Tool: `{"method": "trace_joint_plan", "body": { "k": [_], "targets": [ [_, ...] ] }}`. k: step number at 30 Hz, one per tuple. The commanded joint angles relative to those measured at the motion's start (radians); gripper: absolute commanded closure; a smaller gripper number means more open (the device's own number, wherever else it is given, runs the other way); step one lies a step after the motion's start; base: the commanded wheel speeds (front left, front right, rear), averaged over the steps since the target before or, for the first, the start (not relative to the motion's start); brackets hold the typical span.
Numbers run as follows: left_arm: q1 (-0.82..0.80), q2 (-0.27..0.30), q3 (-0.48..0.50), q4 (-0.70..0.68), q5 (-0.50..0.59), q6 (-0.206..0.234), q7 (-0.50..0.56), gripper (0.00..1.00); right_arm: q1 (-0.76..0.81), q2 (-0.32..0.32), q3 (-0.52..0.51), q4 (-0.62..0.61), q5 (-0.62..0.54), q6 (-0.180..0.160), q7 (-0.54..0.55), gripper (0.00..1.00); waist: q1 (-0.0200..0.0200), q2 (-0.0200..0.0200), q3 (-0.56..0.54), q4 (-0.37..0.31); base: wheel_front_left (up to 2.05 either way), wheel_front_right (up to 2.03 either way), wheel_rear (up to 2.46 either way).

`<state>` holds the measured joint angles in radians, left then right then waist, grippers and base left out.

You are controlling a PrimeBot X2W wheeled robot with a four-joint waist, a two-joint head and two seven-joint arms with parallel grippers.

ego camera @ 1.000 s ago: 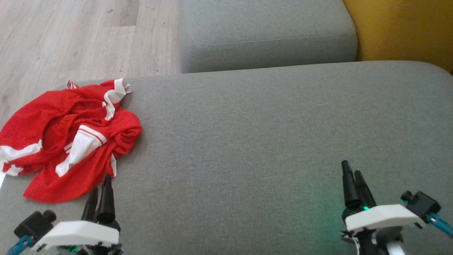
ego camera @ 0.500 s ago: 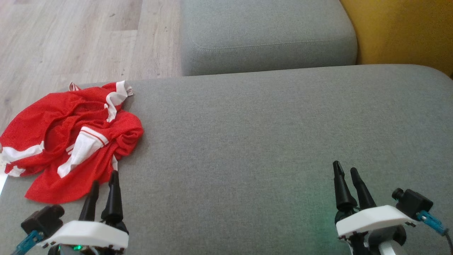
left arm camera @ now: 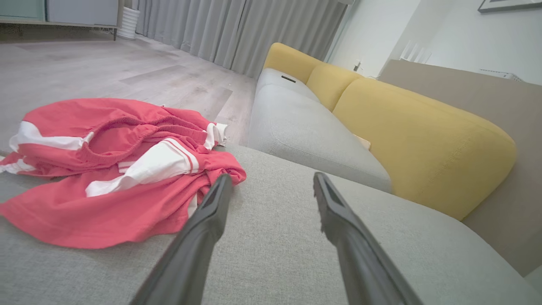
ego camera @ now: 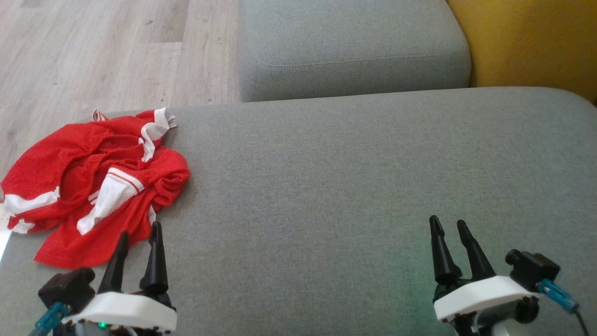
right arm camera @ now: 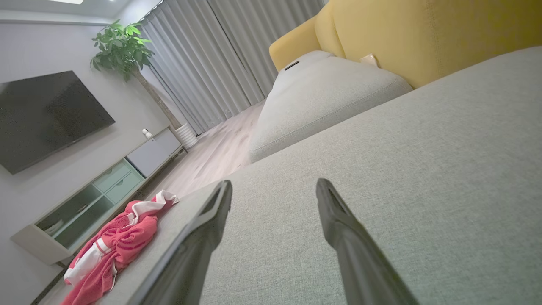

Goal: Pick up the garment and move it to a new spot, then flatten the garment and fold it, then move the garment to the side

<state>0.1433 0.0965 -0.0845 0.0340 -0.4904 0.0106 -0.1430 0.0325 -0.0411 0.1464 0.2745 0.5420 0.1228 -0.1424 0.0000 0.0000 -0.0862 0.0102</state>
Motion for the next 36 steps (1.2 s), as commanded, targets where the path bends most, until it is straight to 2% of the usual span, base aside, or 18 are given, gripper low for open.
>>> {"method": "trace_joint_plan", "body": {
  "k": [1,28,36],
  "targets": [
    [-0.026,0.021,0.020,-0.043,0.034,0.007,-0.015,0.00,-0.038,-0.007,0.023,-0.040,-0.034,0.006,-0.017,0.00,0.0000,0.0000,-0.002,0.001,0.00,0.00,0.00],
    [0.020,0.018,0.021,-0.082,0.366,-0.012,-0.095,0.00,-0.019,-0.009,0.077,-0.026,-0.335,0.007,-0.096,0.00,0.0000,0.0000,-0.034,0.006,0.00,0.00,0.00],
    [0.034,0.008,0.035,-0.057,0.459,-0.015,-0.119,0.00,-0.012,-0.009,0.091,-0.026,-0.433,0.008,-0.119,0.00,0.0000,0.0000,-0.045,0.008,0.00,0.00,0.00]
  ]
}}
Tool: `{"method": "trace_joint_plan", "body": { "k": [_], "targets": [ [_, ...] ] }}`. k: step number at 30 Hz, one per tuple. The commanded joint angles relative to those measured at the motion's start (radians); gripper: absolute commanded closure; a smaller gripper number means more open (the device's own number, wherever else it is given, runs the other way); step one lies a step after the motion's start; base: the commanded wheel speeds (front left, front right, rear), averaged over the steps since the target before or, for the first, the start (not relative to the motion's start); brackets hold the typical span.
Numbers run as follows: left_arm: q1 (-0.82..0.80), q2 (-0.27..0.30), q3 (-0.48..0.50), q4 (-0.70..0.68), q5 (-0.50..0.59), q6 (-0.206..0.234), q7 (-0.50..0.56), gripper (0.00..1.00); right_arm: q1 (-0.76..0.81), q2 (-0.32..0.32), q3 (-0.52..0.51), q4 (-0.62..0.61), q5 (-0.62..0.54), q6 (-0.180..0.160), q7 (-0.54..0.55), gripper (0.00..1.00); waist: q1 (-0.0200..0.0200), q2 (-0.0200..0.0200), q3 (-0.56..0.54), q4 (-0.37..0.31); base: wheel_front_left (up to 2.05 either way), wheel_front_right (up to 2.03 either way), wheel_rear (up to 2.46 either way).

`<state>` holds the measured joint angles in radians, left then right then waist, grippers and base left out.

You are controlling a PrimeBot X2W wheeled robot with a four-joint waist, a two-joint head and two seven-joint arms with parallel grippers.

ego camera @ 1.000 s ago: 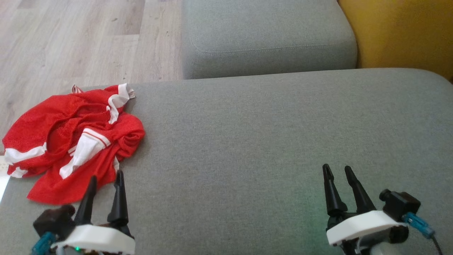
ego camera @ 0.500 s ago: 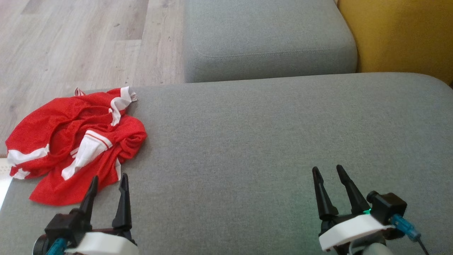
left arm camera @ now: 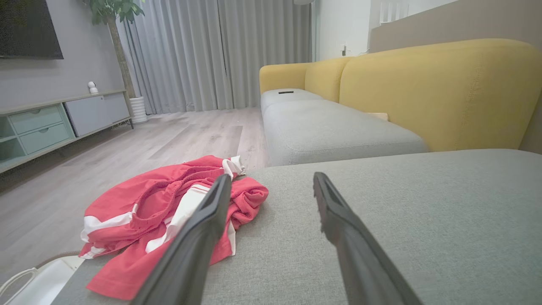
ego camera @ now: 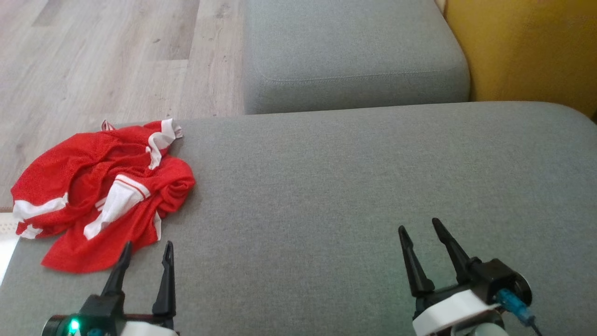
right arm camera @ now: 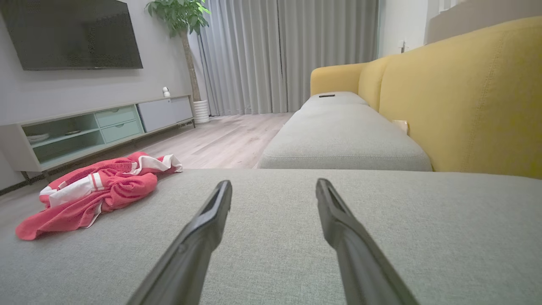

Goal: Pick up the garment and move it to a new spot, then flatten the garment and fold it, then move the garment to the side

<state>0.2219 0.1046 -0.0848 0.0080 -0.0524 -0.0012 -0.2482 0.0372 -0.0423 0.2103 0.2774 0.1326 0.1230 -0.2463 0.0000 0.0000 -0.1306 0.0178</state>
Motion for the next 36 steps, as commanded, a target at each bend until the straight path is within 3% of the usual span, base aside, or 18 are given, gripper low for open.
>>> {"method": "trace_joint_plan", "body": {
  "k": [1,16,22,36],
  "targets": [
    [-0.045,-0.003,0.041,-0.025,0.017,-0.006,-0.014,0.00,-0.016,-0.008,0.026,-0.027,-0.023,0.008,-0.015,0.00,0.0000,0.0000,-0.001,0.001,0.00,0.00,0.00],
    [-0.049,-0.028,0.081,0.014,0.019,-0.041,-0.014,0.00,-0.017,-0.008,0.040,-0.011,-0.012,0.008,-0.015,0.00,0.0000,0.0000,0.003,0.001,0.00,0.00,0.00],
    [-0.057,-0.035,0.099,0.024,0.020,-0.036,-0.014,0.00,-0.012,-0.008,0.035,-0.012,-0.015,0.008,-0.015,0.00,0.0000,0.0000,0.007,0.021,0.00,0.00,0.00],
    [-0.033,-0.047,0.138,-0.004,0.021,-0.022,-0.014,0.00,0.008,-0.008,0.039,-0.023,-0.008,0.008,-0.015,0.00,0.0000,0.0000,0.017,0.223,0.00,0.00,0.00]
  ]
}}
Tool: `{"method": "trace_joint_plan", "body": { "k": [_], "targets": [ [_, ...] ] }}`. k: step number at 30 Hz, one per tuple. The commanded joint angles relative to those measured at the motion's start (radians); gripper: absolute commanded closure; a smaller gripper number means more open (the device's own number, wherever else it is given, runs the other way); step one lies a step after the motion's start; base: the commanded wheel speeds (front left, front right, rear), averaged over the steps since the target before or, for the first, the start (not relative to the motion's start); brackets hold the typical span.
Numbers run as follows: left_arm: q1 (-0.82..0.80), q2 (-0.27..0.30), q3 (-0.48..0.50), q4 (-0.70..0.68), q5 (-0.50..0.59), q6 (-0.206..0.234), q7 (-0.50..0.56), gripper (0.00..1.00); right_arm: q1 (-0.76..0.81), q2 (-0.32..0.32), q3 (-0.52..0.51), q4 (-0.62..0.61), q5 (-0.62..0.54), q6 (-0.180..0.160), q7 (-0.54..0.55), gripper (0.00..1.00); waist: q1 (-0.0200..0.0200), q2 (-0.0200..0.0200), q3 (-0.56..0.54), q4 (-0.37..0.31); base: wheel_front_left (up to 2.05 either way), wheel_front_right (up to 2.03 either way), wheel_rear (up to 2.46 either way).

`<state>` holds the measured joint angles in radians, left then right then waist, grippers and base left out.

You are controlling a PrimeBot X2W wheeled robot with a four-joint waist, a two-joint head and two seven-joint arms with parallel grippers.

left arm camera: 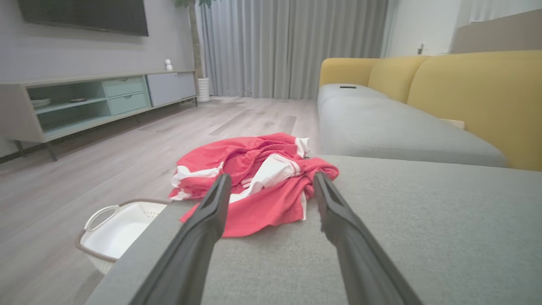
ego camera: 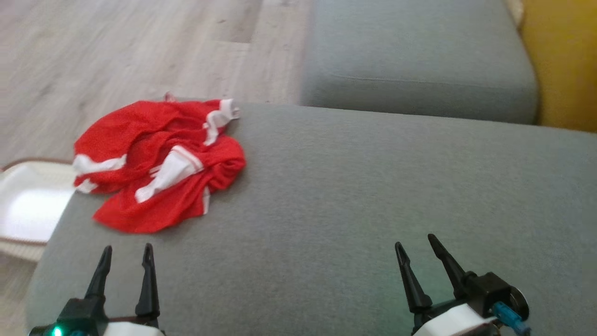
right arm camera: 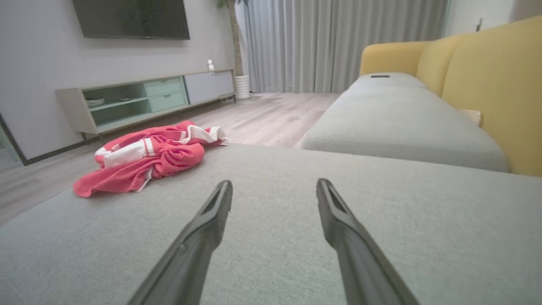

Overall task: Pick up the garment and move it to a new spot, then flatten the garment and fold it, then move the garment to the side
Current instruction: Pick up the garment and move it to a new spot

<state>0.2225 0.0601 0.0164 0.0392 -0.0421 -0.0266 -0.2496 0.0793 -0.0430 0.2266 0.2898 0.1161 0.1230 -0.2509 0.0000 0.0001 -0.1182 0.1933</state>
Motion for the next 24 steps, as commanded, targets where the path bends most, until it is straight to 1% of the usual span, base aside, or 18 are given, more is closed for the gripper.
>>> {"method": "trace_joint_plan", "body": {
  "k": [1,6,10,17,21,22,24],
  "targets": [
    [-0.030,-0.003,0.040,-0.039,0.012,0.006,-0.012,0.00,-0.035,-0.007,0.023,-0.036,0.009,0.008,-0.011,0.00,0.0000,-0.0001,0.005,0.062,0.00,0.00,0.00],
    [-0.016,-0.005,0.055,-0.055,0.013,0.009,-0.012,0.00,-0.028,-0.007,0.006,-0.044,0.011,0.008,-0.011,0.00,0.0000,-0.0001,0.001,0.142,0.00,0.00,0.00],
    [-0.004,-0.005,0.071,-0.068,0.014,0.007,-0.012,0.00,-0.021,-0.007,-0.009,-0.045,0.014,0.008,-0.011,0.00,0.0000,-0.0001,0.001,0.185,0.00,0.00,0.00],
    [0.000,-0.005,0.083,-0.095,0.018,-0.004,-0.012,0.00,-0.011,-0.007,-0.029,-0.048,0.009,0.008,-0.011,0.00,0.0000,-0.0001,0.015,0.219,0.00,0.00,0.00],
    [-0.019,-0.004,0.084,-0.141,0.018,-0.009,-0.012,0.00,-0.015,-0.007,-0.034,-0.049,-0.009,0.008,-0.011,0.00,0.0000,-0.0001,0.041,0.219,0.00,0.00,0.00],
    [-0.025,0.006,0.079,-0.149,0.032,-0.011,-0.012,0.00,-0.016,-0.007,-0.039,-0.049,-0.014,0.008,-0.011,0.00,0.0000,-0.0001,0.049,0.217,0.00,0.00,0.00],
    [-0.061,0.005,0.084,-0.179,0.030,0.002,-0.012,0.00,-0.023,-0.007,-0.051,-0.055,-0.033,0.008,-0.011,0.00,0.0000,-0.0001,0.086,0.214,0.00,0.00,0.00]
  ]
}}
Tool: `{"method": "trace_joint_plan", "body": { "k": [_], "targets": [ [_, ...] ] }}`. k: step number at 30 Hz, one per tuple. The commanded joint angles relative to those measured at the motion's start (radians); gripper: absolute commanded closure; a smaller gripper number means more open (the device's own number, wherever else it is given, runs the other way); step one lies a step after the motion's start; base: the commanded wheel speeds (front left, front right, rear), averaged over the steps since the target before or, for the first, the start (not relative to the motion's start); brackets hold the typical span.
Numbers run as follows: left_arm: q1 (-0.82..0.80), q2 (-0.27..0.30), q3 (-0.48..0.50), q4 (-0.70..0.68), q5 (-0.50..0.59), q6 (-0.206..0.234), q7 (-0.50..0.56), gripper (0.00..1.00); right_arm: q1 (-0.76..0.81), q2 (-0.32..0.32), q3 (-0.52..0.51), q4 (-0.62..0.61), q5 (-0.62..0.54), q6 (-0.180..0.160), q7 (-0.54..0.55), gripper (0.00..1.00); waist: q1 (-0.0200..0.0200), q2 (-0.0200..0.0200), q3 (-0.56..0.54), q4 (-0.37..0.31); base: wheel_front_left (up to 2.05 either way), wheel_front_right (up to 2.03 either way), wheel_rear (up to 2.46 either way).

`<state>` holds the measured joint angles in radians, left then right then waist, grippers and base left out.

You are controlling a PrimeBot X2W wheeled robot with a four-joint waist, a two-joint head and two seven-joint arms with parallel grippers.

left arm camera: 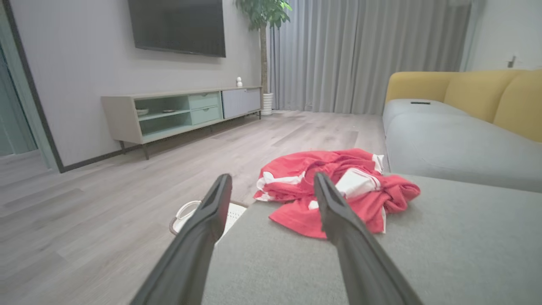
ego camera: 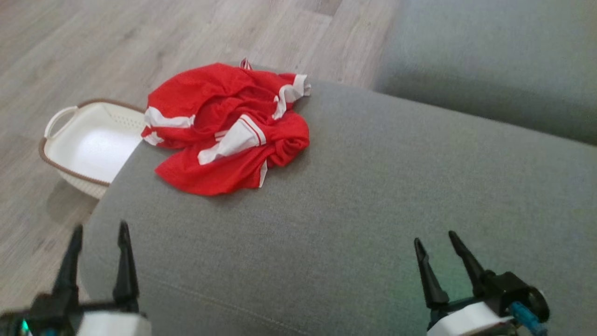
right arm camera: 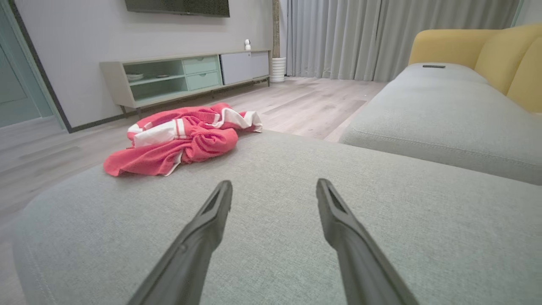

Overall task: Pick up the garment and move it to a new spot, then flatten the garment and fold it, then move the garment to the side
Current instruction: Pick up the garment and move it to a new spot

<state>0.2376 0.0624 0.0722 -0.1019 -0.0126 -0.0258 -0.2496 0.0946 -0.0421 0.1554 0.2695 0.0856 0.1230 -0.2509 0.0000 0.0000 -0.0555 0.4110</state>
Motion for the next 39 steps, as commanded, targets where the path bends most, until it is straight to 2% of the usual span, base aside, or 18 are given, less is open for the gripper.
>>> {"method": "trace_joint_plan", "body": {
  "k": [1,3,6,9,15,23,27,30,39],
  "targets": [
    [-0.103,0.004,0.027,-0.052,0.002,0.005,-0.012,0.00,-0.046,-0.008,0.011,-0.037,-0.016,0.008,-0.011,0.00,0.0000,0.0000,0.042,-0.006,0.00,0.00,0.00],
    [-0.163,0.009,0.023,-0.069,-0.001,0.002,-0.012,0.00,-0.065,-0.008,-0.003,-0.038,-0.044,0.008,-0.011,0.00,0.0000,0.0000,0.089,-0.013,0.00,0.00,0.00],
    [-0.287,0.033,0.013,-0.042,-0.027,-0.029,-0.001,0.00,-0.100,-0.011,-0.025,-0.044,-0.083,0.008,-0.011,0.00,0.0000,0.0000,0.160,-0.024,0.00,0.00,0.00],
    [-0.452,0.077,0.000,0.023,-0.055,-0.060,0.060,0.00,-0.136,-0.035,-0.034,-0.054,-0.099,0.008,-0.011,0.00,0.0000,0.0000,0.220,-0.036,0.00,0.00,0.00],
    [-0.803,0.151,-0.089,0.234,-0.117,-0.098,0.205,0.00,-0.197,-0.089,-0.057,-0.085,-0.107,0.008,-0.011,0.00,0.0000,0.0000,0.325,-0.067,0.00,0.00,0.00],
    [-1.158,0.207,-0.254,0.596,-0.268,-0.104,0.367,0.00,-0.251,-0.150,-0.069,-0.125,-0.108,0.008,-0.011,0.00,0.0000,0.0000,0.450,-0.128,0.00,0.00,0.00],
    [-1.268,0.220,-0.307,0.763,-0.355,-0.105,0.456,0.00,-0.268,-0.170,-0.072,-0.147,-0.108,0.008,-0.011,0.00,0.0000,0.0000,0.502,-0.154,0.00,0.00,0.00],
    [-1.327,0.232,-0.326,0.868,-0.380,-0.105,0.491,0.00,-0.279,-0.181,-0.077,-0.163,-0.108,0.008,-0.011,0.00,0.0000,0.0000,0.540,-0.173,0.00,0.00,0.00],
    [-1.417,0.241,-0.344,1.079,-0.371,-0.103,0.430,0.00,-0.289,-0.201,-0.114,-0.192,-0.110,0.008,-0.011,0.00,0.0000,0.0000,0.623,-0.198,0.00,0.00,0.00]
  ]
}}
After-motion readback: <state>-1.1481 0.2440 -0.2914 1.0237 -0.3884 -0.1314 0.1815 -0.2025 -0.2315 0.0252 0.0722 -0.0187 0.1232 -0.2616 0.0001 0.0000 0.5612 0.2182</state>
